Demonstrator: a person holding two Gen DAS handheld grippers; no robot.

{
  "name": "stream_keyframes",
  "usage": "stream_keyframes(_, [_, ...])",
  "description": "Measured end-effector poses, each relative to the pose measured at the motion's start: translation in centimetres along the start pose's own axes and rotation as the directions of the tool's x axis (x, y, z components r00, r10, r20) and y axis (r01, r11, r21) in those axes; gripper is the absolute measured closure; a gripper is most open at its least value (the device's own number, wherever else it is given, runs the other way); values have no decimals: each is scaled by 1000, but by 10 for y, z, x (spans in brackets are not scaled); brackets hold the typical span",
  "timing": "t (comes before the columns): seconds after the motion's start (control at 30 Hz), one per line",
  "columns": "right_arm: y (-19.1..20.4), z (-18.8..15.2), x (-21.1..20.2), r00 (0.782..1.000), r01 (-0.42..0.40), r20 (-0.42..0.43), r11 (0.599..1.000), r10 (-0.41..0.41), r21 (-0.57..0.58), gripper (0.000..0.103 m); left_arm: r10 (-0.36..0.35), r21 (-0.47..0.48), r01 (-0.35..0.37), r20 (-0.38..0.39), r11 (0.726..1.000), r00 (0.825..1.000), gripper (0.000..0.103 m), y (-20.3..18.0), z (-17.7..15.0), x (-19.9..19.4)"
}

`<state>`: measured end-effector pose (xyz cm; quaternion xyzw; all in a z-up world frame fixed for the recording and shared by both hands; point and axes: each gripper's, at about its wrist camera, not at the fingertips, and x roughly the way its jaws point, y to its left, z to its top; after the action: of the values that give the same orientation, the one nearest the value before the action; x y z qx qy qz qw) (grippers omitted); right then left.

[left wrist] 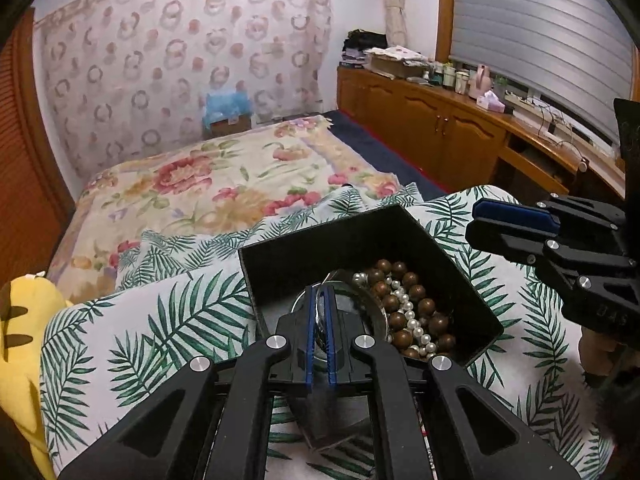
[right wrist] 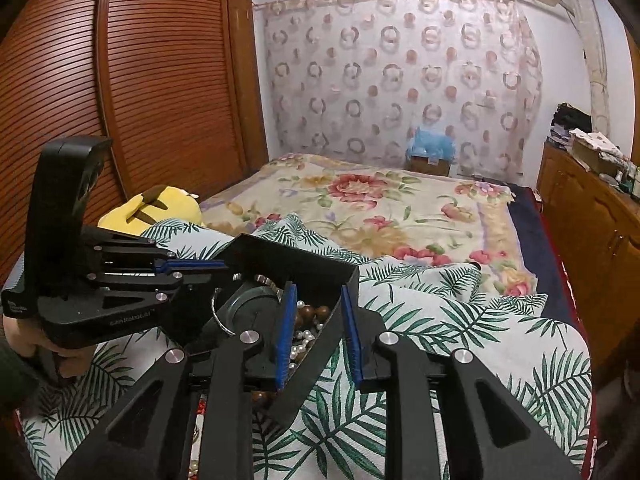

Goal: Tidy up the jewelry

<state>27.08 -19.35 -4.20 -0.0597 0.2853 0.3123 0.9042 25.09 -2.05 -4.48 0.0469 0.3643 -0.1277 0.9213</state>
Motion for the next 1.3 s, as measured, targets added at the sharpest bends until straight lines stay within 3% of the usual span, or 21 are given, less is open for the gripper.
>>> stream_keyframes(0.3, [3, 4, -3, 1000, 6, 9, 1000, -6, -8, 78, -3, -19, 4, 41, 1000, 999, 99, 2, -4, -23])
stream_keyframes(0.47, [10, 12, -12, 1000, 5, 28, 1000, -4, -31, 78, -12, -35, 14, 68, 999, 998, 99, -2, -21, -49])
stream_keyframes(0.73, [27, 16, -28, 1000, -11, 23, 998, 13, -66, 78, -17, -63, 19, 48, 998, 999, 99, -3, -55, -69])
stream_keyframes(1.3, [50, -62, -46, 996, -23, -87, 1000, 22, -10, 78, -98, -83, 96, -20, 992, 995, 98, -33, -109, -71])
